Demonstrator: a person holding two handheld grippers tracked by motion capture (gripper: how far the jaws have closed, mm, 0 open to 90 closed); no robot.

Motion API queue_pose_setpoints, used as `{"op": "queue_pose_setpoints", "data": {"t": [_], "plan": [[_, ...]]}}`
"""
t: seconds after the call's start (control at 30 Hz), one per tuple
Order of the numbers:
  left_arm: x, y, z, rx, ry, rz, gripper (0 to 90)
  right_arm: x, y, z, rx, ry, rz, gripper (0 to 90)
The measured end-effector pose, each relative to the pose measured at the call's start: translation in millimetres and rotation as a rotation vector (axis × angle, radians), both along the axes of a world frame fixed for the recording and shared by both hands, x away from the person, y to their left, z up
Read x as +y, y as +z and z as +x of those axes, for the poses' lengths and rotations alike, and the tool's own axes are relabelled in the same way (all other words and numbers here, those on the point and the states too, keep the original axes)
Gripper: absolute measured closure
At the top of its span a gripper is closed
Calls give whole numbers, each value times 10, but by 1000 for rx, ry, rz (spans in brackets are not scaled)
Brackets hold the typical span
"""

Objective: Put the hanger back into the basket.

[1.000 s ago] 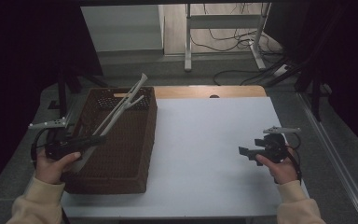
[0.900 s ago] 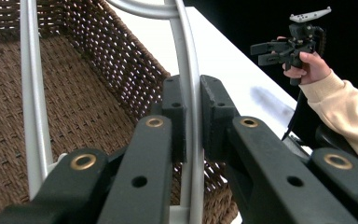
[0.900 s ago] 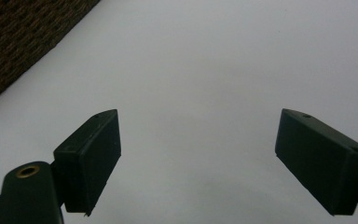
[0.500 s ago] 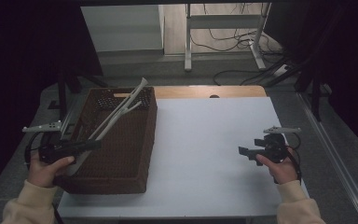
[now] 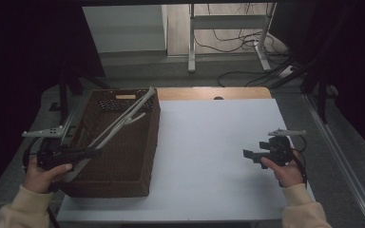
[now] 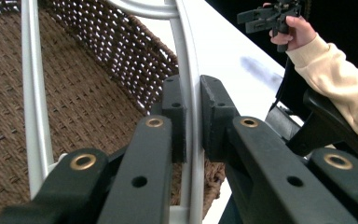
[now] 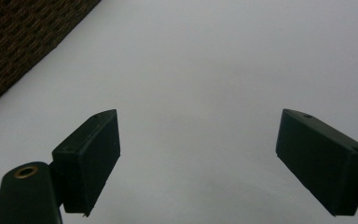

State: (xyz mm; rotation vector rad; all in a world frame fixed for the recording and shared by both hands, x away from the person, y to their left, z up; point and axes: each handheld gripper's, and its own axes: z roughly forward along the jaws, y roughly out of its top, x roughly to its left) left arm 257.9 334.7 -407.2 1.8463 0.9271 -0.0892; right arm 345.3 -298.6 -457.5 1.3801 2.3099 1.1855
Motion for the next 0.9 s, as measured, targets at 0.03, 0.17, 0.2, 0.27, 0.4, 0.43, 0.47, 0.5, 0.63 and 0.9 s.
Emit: {"op": "queue_pose_setpoints", "data": {"t": [0.03,0.17,0.2,0.27,0.4,0.43,0.47,0.5,0.63,0.9], "plan": [[12,-6,12,1,-2,2,819,0,-2,2,2,1,-1,137],[53,-48,61,9,-1,-5,819,5,-11,5,5,1,-2,137],[60,-65,76,10,-2,-6,819,6,-13,6,5,1,-4,137],[71,-97,108,16,0,-3,819,8,-15,6,6,2,-4,137],[108,-140,148,17,-8,-9,819,8,-18,6,7,2,-4,137],[122,-145,149,14,-12,-5,819,7,-18,7,7,1,-4,137],[136,-150,148,14,-9,-4,819,7,-20,8,7,2,-4,136],[149,-160,147,15,-5,-9,819,9,-22,8,7,2,-4,137],[206,-221,158,32,20,11,818,21,-29,7,9,5,-7,136],[295,-395,173,70,80,49,804,16,-32,9,11,4,-7,136]]}}
